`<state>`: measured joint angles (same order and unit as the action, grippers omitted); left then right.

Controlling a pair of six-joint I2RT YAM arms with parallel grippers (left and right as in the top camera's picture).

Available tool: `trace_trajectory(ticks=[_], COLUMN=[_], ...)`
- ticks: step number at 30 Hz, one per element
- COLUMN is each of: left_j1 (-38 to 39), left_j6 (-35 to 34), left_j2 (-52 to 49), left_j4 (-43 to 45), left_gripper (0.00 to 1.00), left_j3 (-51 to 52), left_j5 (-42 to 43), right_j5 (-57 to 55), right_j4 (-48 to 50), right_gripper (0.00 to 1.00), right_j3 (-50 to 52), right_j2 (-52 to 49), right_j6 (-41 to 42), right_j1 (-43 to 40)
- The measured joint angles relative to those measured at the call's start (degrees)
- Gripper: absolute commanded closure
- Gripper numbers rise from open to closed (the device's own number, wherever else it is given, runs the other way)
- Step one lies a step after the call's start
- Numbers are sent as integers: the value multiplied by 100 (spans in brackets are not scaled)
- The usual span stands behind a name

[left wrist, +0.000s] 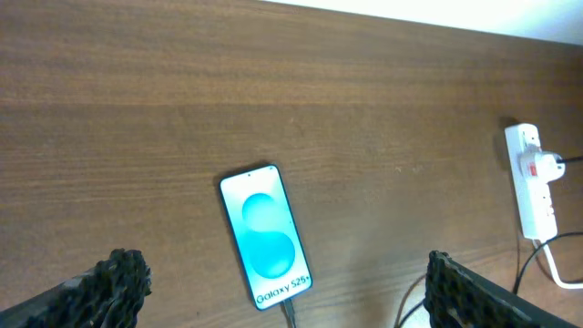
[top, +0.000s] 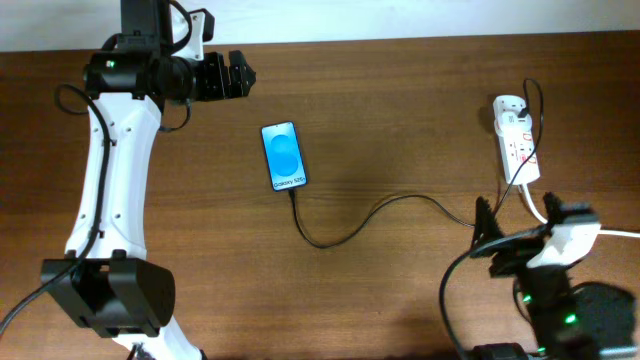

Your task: Plug charger to phone and switch on socket

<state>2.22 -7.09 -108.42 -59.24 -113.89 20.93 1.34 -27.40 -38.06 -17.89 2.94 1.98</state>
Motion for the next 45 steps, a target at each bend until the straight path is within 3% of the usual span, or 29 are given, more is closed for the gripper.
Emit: trace_trajectory(ticks=[3, 6, 15, 36, 39, 44, 45], left_j1=[0, 0, 0, 7, 15, -262, -273], left_j6=[0, 0, 0, 0, 0, 155, 177], left_j2=[0, 0, 0, 42, 935, 3849, 4094], left_j4=[-11, -9, -9, -61, -55, 2529, 2671], left_gripper=[1, 1, 1, 1, 1, 1, 1], left_j3=[0, 0, 0, 24, 754, 4041, 4345], left_j5=[2, 2, 2, -26, -457, -1010, -1023], right_j5=[-74, -92, 96, 175, 177, 216, 216], right_j4=[1397, 1952, 2444, 2354, 2356, 2358, 2358], right_gripper=[2, 2, 2, 2, 2, 2, 2], right_j3=[1773, 2629, 3724, 3744, 3744, 3744, 3744], right_j2=[1095, 1600, 1698, 1698, 1696, 1705, 1709], right_j6=[-37, -129, -798, -809, -811, -811, -811], right_j1=[0, 0, 0, 0, 0, 0, 0])
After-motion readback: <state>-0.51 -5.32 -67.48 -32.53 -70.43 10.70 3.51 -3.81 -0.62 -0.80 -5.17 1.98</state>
